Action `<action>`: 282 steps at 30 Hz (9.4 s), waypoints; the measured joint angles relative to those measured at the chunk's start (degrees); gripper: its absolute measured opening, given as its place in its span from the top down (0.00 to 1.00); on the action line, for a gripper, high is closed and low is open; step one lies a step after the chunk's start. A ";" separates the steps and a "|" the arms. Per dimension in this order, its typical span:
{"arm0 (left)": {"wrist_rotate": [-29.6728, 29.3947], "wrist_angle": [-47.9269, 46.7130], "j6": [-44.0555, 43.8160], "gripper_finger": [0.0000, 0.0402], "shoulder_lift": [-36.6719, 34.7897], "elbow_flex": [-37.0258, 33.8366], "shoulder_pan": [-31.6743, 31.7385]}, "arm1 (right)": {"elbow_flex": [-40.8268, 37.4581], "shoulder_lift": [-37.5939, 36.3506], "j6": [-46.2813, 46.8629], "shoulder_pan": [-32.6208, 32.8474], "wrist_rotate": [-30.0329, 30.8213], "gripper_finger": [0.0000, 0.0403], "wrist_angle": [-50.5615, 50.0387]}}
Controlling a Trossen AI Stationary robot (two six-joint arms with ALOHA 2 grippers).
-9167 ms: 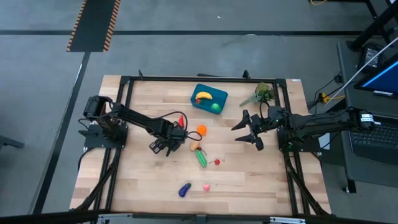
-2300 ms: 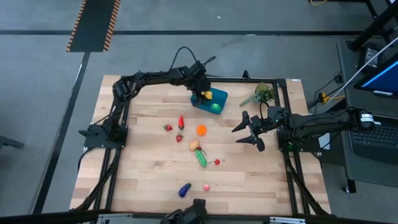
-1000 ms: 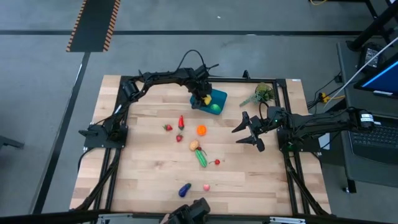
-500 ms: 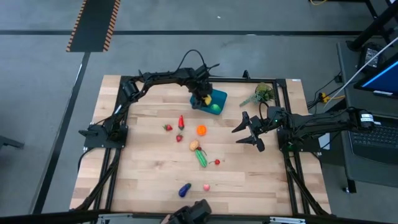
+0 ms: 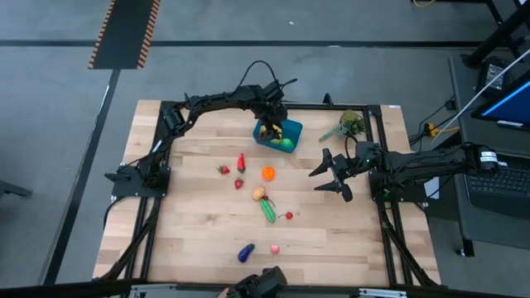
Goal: Pick and placing Produce into tupperware
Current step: Put the bottom red cherry into the blue bin
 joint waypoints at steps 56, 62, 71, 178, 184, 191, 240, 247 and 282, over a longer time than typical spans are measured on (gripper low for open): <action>7.09 38.77 -17.08 0.36 -52.14 -54.18 -6.50 | -0.02 0.56 1.36 7.95 5.55 0.38 0.96; -1.33 41.21 -20.55 0.36 -65.66 -66.61 -9.95 | -0.02 0.56 2.82 7.95 5.53 0.38 1.09; -11.19 50.76 -27.17 0.36 -81.06 -83.41 -18.45 | -0.02 0.77 4.46 8.97 5.65 0.38 3.21; -41.51 62.34 -35.69 0.36 -86.77 -99.96 -48.59 | 47.28 57.71 15.26 25.48 29.07 0.55 -46.29; -41.51 62.34 -35.69 0.36 -86.77 -99.96 -48.59 | 47.28 57.71 15.26 25.48 28.98 0.56 -46.54; -41.49 62.34 -35.69 0.36 -86.77 -99.96 -48.59 | 47.28 57.71 15.28 25.45 29.23 0.69 -46.80; -41.53 62.55 -35.47 0.36 -86.75 -99.96 -48.59 | 15.02 13.61 5.66 17.65 46.47 0.72 -20.75; -41.53 62.56 -35.47 0.36 -86.75 -99.96 -48.59 | 4.16 12.69 1.73 14.93 45.36 0.72 2.27; -45.25 62.53 -35.45 0.36 -86.75 -99.96 -48.58 | -0.79 12.71 -7.42 9.70 53.56 0.72 24.10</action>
